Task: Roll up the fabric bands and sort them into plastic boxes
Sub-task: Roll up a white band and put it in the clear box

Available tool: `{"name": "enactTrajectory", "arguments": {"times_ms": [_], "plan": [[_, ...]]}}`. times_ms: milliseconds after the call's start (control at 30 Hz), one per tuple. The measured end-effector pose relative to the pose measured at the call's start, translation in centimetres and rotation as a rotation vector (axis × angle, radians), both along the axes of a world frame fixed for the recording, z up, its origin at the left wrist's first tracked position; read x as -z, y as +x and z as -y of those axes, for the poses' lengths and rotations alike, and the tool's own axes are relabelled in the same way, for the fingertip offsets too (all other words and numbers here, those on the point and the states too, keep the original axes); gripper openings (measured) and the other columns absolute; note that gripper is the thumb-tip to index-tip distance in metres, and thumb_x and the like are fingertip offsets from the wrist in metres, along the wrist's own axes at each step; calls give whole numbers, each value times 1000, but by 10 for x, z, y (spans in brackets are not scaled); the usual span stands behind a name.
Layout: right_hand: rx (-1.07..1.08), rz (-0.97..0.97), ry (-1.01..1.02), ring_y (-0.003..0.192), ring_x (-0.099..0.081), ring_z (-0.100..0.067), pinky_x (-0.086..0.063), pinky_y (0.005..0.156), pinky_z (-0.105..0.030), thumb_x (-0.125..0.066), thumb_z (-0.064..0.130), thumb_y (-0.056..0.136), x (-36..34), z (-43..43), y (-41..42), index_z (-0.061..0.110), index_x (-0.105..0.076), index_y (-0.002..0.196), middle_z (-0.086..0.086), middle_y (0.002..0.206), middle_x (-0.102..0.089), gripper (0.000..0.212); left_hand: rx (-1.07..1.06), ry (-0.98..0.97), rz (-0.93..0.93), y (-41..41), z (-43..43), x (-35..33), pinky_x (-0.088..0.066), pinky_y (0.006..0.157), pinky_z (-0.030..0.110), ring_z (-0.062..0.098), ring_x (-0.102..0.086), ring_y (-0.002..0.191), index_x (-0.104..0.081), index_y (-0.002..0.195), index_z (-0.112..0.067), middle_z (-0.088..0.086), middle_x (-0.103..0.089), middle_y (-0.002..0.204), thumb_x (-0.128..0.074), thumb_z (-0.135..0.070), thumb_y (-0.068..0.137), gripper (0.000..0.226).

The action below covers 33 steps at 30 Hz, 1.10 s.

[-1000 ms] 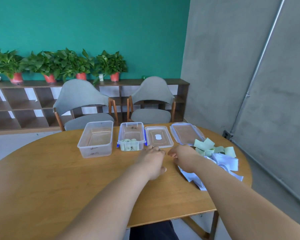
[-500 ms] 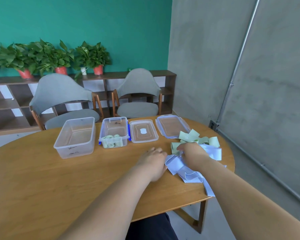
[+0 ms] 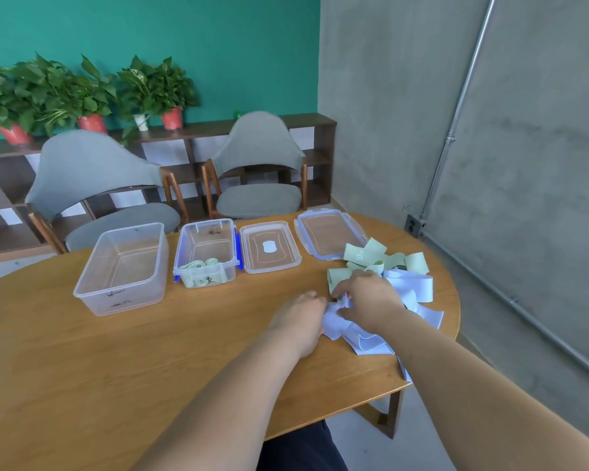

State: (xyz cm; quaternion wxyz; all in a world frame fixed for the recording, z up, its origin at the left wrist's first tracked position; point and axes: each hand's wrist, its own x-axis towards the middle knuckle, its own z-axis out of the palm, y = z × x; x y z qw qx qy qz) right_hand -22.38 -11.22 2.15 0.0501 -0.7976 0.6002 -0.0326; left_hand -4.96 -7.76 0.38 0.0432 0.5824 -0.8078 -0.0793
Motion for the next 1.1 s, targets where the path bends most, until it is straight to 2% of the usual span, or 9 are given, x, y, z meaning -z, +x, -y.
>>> {"name": "enactTrajectory", "arguments": {"times_ms": [167,233,367,467,600,733,833,900,1100], "plan": [[-7,-95,-62,118,-46,-22,-38,96,-36,-71,54,89,3,-5,10,49,-67,119,4,109,-45,31,-33,-75,-137,4,1,3,-51,80,39,26,-60,101,-66,105,-16,1,-57,109,-61,-8,96,13],[15,-103,-91,119,-45,-23,-39,97,-37,-70,53,89,0,-7,14,47,-67,121,2,115,-47,32,-41,-132,-205,7,1,-3,-47,75,36,25,-60,99,-68,106,-17,0,-57,108,-58,-4,96,19],[64,-65,-177,119,-45,-27,-42,99,-39,-66,48,94,-8,-8,21,41,-66,126,-3,122,-48,32,-101,-239,-361,15,1,-24,-49,84,32,20,-59,110,-71,114,-18,-1,-61,121,-55,-5,100,26],[98,-2,-218,117,-48,-26,-44,98,-39,-64,48,97,-14,-7,28,43,-66,124,-2,121,-51,27,-183,-328,-506,25,1,-40,-53,82,29,14,-62,100,-73,111,-20,-5,-64,117,-58,-8,100,23],[85,28,-195,115,-50,-25,-47,94,-38,-63,41,96,-22,-9,39,41,-63,126,-2,120,-54,30,-244,-408,-674,37,0,-55,-53,79,24,11,-65,93,-76,105,-20,-8,-68,111,-59,2,94,29],[33,222,-134,119,-51,-26,-51,90,-39,-67,39,90,-28,-11,54,35,-55,140,-1,124,-59,52,-250,-449,-792,48,-6,-70,-52,82,20,7,-65,96,-75,103,-22,-13,-69,107,-58,7,91,36],[-19,458,-44,111,-59,-23,-54,85,-39,-74,49,81,-38,-13,66,33,-53,143,3,115,-64,67,-277,-513,-880,53,-9,-85,-54,85,20,4,-67,97,-75,100,-22,-14,-70,105,-60,7,89,34],[-25,548,-3,107,-62,-20,-54,87,-38,-79,55,80,-46,-15,72,33,-48,147,7,118,-64,77,-310,-524,-957,57,-10,-94,-56,85,23,3,-68,95,-76,100,-23,-14,-72,104,-62,6,90,33],[-40,650,31,113,-61,-15,-55,96,-37,-81,49,84,-56,-15,78,31,-52,145,9,117,-63,70,-358,-456,-1182,68,-19,-119,-59,81,25,0,-71,96,-75,103,-30,-15,-76,101,-64,-3,97,30]]}}
